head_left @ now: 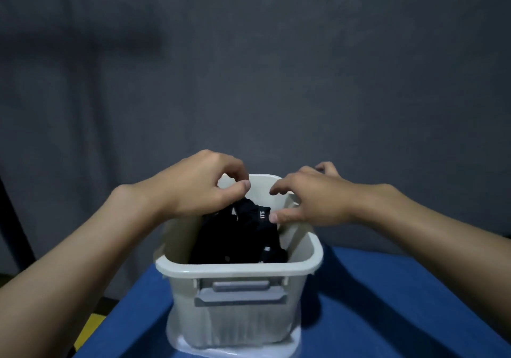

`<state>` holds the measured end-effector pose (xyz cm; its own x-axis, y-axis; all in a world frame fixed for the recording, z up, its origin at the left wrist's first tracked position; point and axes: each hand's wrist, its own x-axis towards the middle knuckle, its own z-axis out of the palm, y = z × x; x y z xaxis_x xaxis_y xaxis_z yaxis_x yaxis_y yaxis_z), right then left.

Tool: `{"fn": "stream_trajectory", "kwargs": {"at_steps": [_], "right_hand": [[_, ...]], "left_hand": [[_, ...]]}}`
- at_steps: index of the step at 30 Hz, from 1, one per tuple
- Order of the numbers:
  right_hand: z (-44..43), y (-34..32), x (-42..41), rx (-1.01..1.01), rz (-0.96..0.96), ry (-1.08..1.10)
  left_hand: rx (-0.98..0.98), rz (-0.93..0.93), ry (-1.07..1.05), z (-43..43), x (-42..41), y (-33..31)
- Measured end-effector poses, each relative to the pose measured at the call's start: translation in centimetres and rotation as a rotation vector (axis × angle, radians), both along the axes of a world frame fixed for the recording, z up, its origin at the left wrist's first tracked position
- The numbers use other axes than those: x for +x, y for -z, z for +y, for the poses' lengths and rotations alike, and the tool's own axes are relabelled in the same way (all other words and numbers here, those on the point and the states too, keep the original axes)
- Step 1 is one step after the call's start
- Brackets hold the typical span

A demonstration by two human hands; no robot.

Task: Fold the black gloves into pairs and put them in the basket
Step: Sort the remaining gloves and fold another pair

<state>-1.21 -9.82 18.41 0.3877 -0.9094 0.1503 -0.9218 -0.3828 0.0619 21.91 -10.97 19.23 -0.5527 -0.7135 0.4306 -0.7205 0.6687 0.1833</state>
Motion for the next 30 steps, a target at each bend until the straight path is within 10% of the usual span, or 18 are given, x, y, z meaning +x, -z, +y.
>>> {"fn": "stream_trajectory", "kwargs": {"at_steps": [30], "right_hand": [[21.7, 16.6, -32.4, -0.227, -0.446, 0.631]], "left_hand": [[0.174, 0.021, 0.444, 8.4, -39.9, 13.9]]}}
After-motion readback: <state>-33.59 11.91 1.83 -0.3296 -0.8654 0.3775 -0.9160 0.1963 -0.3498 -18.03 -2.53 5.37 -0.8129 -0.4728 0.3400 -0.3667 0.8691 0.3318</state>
